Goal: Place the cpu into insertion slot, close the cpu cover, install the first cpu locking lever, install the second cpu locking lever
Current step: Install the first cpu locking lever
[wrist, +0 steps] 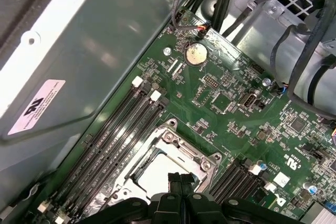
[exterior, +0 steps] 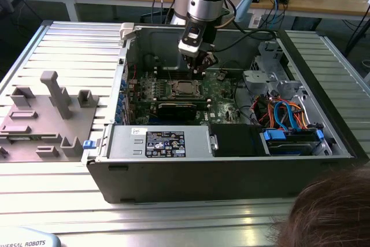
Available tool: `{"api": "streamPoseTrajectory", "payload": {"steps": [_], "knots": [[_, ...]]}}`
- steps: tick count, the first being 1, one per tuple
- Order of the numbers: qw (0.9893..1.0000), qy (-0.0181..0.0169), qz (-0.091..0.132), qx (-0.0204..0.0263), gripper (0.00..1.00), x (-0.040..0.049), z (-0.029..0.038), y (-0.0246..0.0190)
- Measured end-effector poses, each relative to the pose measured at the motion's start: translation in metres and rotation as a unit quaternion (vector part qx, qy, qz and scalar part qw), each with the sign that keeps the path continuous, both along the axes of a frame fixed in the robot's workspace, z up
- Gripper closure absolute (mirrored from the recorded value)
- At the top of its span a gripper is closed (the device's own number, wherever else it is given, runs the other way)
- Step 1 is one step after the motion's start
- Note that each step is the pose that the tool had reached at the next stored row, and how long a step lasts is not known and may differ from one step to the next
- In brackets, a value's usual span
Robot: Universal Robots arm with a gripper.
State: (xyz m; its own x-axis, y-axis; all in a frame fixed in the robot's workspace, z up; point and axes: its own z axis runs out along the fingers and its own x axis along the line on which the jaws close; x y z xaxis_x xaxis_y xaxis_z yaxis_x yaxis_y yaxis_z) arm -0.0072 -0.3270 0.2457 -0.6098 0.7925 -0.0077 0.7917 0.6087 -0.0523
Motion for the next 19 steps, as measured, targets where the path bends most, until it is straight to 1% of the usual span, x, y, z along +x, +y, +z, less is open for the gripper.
{"api": "streamPoseTrajectory", "payload": {"steps": [10, 19], "knots": [[0.9999, 0.0, 0.013, 0.0, 0.89, 0.0, 0.0, 0.0], [0.9996, 0.0, 0.028, 0.0, 0.89, 0.0, 0.0, 0.0]]}}
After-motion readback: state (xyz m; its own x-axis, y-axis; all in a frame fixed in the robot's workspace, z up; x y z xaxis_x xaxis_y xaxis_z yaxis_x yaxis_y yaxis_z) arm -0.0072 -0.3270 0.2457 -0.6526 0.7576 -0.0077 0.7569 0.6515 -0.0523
